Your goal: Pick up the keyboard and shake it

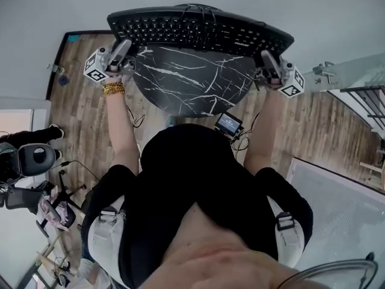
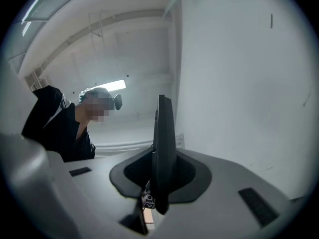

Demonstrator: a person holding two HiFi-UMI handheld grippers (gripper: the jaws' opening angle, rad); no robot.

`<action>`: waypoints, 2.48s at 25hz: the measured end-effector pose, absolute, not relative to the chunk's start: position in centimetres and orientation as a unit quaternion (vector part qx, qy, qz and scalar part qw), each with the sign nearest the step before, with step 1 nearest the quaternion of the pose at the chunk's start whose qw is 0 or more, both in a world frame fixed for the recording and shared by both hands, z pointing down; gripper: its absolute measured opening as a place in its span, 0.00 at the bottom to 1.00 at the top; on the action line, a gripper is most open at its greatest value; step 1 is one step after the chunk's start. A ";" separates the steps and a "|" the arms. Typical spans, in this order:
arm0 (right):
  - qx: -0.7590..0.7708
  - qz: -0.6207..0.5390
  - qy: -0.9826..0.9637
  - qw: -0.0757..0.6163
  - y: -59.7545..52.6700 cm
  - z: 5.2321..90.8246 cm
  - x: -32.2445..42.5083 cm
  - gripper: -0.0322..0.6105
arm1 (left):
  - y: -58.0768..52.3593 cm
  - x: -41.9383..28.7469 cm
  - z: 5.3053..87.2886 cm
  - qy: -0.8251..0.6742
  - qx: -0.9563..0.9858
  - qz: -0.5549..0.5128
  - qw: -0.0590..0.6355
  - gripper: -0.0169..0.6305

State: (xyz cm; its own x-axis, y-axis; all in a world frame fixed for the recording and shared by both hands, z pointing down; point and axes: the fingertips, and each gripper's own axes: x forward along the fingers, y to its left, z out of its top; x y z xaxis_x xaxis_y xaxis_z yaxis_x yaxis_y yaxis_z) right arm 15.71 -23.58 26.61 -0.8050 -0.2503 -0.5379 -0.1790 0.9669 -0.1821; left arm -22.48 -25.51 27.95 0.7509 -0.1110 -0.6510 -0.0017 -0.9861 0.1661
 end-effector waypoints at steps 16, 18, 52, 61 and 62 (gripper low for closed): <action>0.044 0.055 0.961 0.266 -14.7 22.7 14.3 0.19 | -16.6 -25.0 26.2 0.120 0.917 -0.373 -0.073 0.15; 0.040 0.061 0.964 0.257 -14.2 22.7 14.1 0.19 | -16.2 -25.2 26.2 0.114 0.917 -0.374 -0.072 0.16; -0.311 -0.318 0.821 0.357 -28.8 45.0 14.5 0.18 | -29.6 -23.9 43.9 -0.239 0.783 -0.483 0.310 0.14; -0.371 -0.406 0.765 0.334 -27.6 54.0 15.4 0.19 | -28.8 -23.0 51.7 -0.296 0.741 -0.454 0.397 0.14; -0.379 -0.413 0.758 0.333 -27.3 54.9 15.6 0.19 | -28.6 -22.9 52.6 -0.301 0.735 -0.453 0.405 0.14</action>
State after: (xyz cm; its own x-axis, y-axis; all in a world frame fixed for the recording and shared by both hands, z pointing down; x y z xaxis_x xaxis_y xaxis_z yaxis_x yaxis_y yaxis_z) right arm 15.57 -27.32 54.90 -0.4914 -0.8494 -0.1923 -0.2990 0.3719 -0.8788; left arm -22.87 -28.56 52.57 0.4090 -0.8091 -0.4219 -0.0758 -0.4909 0.8679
